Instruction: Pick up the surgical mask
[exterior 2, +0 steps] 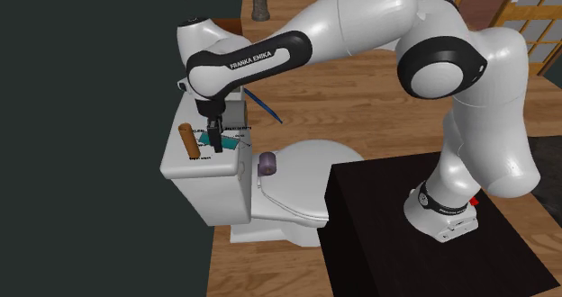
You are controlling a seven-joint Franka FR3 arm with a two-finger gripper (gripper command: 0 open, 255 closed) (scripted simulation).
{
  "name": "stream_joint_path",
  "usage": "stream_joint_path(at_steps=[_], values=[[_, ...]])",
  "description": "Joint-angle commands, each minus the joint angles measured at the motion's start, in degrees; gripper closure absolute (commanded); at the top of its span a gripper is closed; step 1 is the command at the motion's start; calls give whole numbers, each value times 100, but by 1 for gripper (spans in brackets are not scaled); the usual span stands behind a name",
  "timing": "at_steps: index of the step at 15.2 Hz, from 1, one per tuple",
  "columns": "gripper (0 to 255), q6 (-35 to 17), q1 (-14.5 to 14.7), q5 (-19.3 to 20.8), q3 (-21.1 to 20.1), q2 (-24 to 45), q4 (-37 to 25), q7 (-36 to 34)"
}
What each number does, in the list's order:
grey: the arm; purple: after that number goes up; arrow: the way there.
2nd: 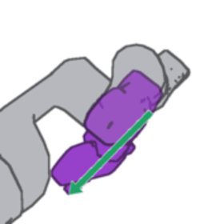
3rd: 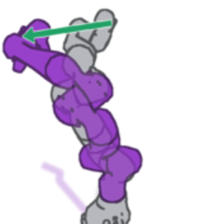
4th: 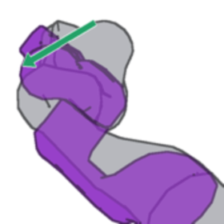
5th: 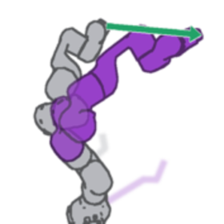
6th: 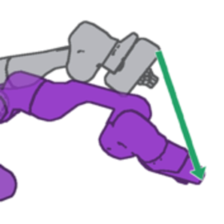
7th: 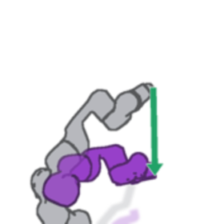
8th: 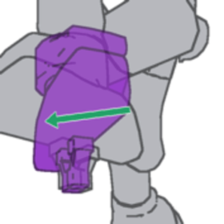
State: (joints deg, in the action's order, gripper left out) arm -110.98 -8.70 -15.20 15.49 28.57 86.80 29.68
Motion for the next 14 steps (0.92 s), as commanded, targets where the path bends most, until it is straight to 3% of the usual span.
stream_joint_path(at_steps=[1,10,14], values=[[255,-18,-2,-6,-3,21,-6,2],[255,-14,0,-4,-2,12,-2,1],[255,244,-3,36,16,-75,-179,-48]])
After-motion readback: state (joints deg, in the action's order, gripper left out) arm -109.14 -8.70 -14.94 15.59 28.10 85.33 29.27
